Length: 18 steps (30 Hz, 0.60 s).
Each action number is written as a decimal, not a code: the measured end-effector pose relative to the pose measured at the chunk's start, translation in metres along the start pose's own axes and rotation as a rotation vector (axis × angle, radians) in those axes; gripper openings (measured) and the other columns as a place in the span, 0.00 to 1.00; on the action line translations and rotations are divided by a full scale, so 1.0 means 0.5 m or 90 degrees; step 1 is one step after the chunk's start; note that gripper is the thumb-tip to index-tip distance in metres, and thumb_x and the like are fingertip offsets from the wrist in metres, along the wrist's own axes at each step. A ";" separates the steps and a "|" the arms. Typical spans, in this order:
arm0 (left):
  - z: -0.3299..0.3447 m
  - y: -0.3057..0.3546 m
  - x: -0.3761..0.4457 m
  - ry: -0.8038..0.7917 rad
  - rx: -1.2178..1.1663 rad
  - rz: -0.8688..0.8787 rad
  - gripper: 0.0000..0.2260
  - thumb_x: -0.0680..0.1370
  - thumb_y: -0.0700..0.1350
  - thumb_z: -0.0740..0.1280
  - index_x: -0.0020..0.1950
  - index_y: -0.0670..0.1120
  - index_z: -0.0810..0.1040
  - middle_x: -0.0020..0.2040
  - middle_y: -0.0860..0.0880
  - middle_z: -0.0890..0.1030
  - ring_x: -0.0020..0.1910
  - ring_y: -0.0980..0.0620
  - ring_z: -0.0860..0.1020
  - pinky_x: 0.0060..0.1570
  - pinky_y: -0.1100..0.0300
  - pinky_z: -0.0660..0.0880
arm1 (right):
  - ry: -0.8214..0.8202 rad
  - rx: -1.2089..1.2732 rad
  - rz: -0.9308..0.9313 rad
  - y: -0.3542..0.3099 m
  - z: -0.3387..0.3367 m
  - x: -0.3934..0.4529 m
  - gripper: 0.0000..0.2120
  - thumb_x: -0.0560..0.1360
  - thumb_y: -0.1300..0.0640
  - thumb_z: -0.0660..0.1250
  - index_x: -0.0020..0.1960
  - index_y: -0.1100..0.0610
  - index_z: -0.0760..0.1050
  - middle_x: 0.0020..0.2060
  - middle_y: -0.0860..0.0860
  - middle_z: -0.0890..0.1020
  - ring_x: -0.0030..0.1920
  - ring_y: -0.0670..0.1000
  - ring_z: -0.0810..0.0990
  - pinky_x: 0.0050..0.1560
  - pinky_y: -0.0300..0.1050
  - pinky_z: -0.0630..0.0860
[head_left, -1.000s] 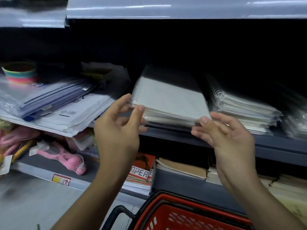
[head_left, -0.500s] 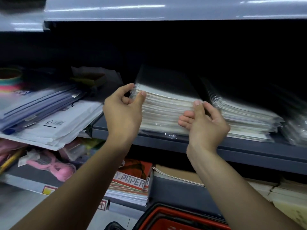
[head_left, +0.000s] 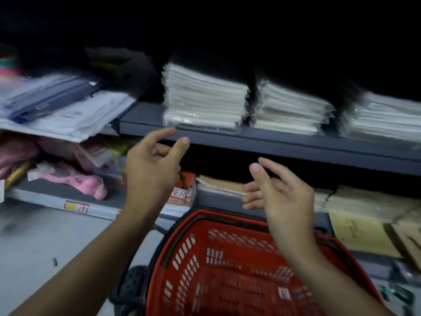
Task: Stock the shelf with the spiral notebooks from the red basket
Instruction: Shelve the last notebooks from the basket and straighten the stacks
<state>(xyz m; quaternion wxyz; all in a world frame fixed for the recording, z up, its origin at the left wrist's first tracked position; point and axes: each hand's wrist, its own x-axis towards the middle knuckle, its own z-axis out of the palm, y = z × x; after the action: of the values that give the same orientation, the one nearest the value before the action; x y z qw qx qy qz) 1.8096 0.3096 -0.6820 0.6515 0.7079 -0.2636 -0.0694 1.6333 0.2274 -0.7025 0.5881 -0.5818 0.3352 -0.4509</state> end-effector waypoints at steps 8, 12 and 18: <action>-0.002 -0.189 -0.211 -0.115 0.116 -0.119 0.07 0.76 0.49 0.74 0.52 0.49 0.84 0.32 0.46 0.83 0.26 0.58 0.79 0.30 0.60 0.77 | -0.036 -0.125 0.252 0.177 -0.166 -0.168 0.12 0.77 0.54 0.71 0.59 0.56 0.82 0.32 0.58 0.84 0.30 0.56 0.83 0.33 0.48 0.84; 0.036 -0.281 -0.253 -0.205 0.170 -0.235 0.03 0.74 0.44 0.76 0.45 0.48 0.83 0.35 0.43 0.81 0.26 0.54 0.77 0.34 0.58 0.75 | -0.139 -0.111 0.508 0.261 -0.152 -0.188 0.12 0.76 0.51 0.72 0.53 0.59 0.82 0.39 0.62 0.85 0.34 0.56 0.85 0.39 0.50 0.85; 0.032 -0.364 -0.331 -0.489 0.514 -0.256 0.06 0.76 0.45 0.70 0.51 0.45 0.85 0.49 0.47 0.86 0.48 0.52 0.82 0.47 0.70 0.70 | -0.324 -0.380 0.575 0.364 -0.154 -0.235 0.11 0.75 0.45 0.73 0.49 0.51 0.81 0.40 0.43 0.83 0.44 0.45 0.82 0.49 0.37 0.77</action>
<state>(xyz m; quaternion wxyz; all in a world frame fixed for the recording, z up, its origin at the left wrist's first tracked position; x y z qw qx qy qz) 1.7131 0.3743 -0.8996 0.1626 0.8603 -0.3466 -0.3367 1.5448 0.2908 -0.9048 0.5946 -0.6113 0.5104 0.1110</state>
